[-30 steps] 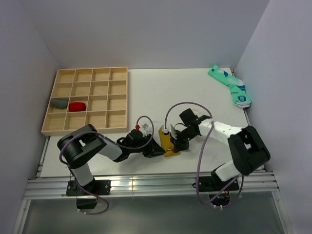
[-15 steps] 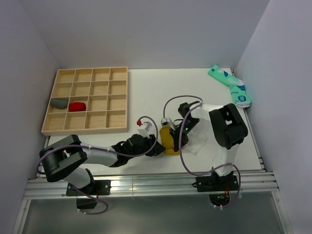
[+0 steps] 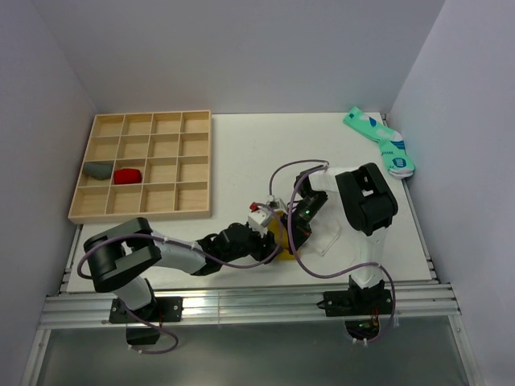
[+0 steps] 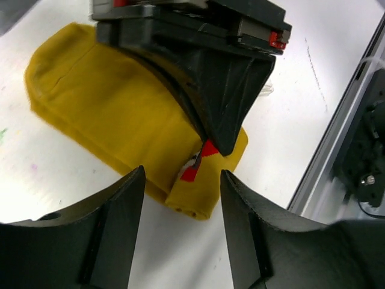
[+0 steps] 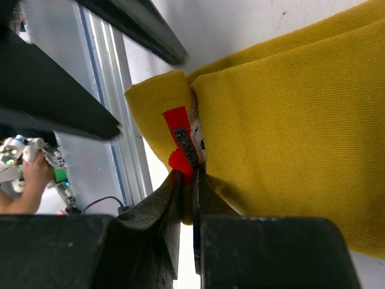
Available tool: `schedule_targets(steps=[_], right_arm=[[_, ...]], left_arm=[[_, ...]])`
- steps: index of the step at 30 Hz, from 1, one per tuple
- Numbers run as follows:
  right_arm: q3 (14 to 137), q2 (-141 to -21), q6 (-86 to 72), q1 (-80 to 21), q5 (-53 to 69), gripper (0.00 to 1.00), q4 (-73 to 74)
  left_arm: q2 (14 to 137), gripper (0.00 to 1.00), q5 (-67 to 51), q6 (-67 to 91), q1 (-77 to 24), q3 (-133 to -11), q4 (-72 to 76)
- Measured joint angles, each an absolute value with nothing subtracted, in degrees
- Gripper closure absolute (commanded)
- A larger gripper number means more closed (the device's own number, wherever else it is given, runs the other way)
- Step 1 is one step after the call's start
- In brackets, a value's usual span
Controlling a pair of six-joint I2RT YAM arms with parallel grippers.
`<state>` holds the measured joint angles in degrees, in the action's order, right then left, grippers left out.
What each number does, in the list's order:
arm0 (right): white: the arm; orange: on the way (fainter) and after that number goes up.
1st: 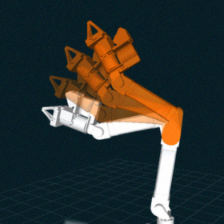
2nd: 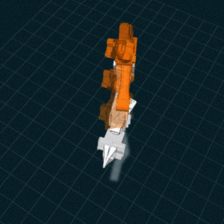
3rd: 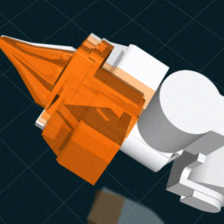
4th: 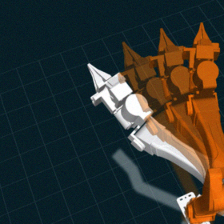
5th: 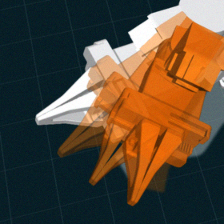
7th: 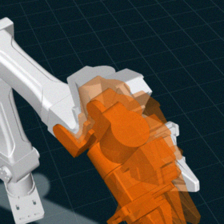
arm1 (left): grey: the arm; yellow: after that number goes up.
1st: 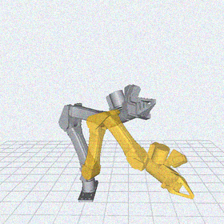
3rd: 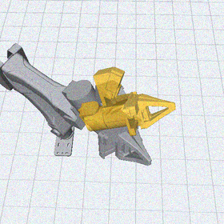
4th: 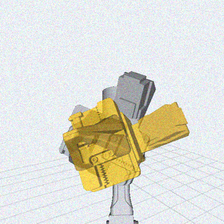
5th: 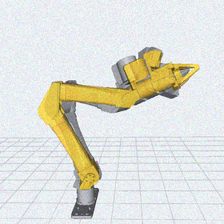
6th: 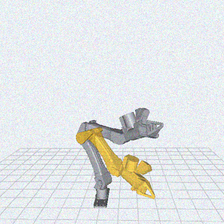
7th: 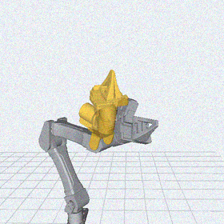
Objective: Roll the socks
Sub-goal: Roll the sock at the center of the board.
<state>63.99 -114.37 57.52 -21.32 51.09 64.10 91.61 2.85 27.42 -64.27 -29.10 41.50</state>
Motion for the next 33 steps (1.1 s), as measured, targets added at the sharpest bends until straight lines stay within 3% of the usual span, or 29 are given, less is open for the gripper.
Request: schedule_targets(steps=[17,21,26,28,30,33], right_arm=[[65.9,-116.1,56.9,-21.0,50.7,0.92,65.9],[66.0,-116.3,56.6,-21.0,50.7,0.92,66.0],[66.1,-116.3,56.2,-20.9,50.6,0.92,66.0],[66.1,-116.3,56.1,-20.9,50.5,0.92,66.0],[66.1,-116.3,55.7,-20.8,50.3,0.86,65.9],[65.5,-115.7,53.8,-20.7,50.0,0.76,64.7]], left_arm=[[98.4,0.48,-4.2,23.5,-64.2,-32.7,44.0],[99.3,0.7,-5.7,24.3,-63.5,-32.4,45.9],[101.2,0.79,-8.5,26.2,-62.4,-32.2,48.2],[101.8,0.88,-9.5,26.8,-62.0,-32.1,49.3],[102.3,0.99,-10.2,27.8,-61.6,-32.1,49.9],[103.0,1.0,-11.3,29.0,-61.1,-32.5,49.8]])
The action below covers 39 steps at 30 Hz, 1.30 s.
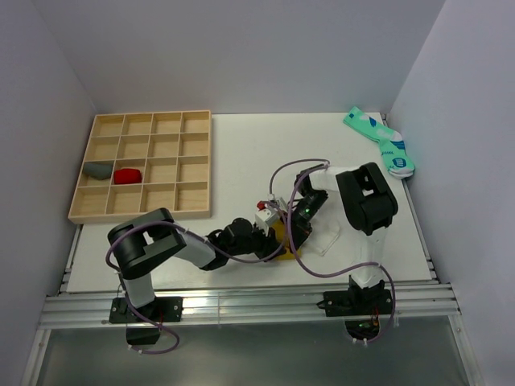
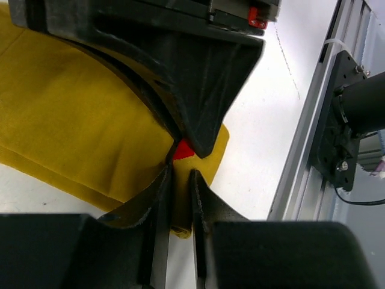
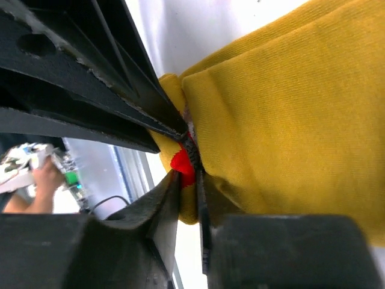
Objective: Roll the socks
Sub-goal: Roll the sock at the center of the board.
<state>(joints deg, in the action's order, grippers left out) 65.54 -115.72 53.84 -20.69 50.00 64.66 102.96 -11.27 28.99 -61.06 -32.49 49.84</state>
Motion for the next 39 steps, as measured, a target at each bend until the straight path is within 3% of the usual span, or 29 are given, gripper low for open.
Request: schedule_targets(steps=[5,10,28,33,39], right_arm=[[62.2,-109.1,50.7,-20.6,46.9,0.63,59.7],[59.4,-100.0,46.2,-20.5,43.5,0.58,52.2],[43.2,-73.5,45.4,-18.4,38.4,0.56,39.5],[38.5,-64.6,48.6,-20.3,37.3,0.49,36.8],[36.0,-62.4,51.0,-27.1,37.0,0.49,35.2]], left_arm=[[104.0,1.0,-12.3,32.0,-60.6,-34.8,47.5],[104.0,1.0,-13.0,35.9,-59.6,-34.7,46.8],[107.8,1.0,-32.6,54.1,-49.8,-37.3,40.5],[109.2,1.0,-37.5,57.9,-48.8,-39.7,35.6],[110.8,1.0,-41.8,61.1,-47.7,-41.8,31.4]])
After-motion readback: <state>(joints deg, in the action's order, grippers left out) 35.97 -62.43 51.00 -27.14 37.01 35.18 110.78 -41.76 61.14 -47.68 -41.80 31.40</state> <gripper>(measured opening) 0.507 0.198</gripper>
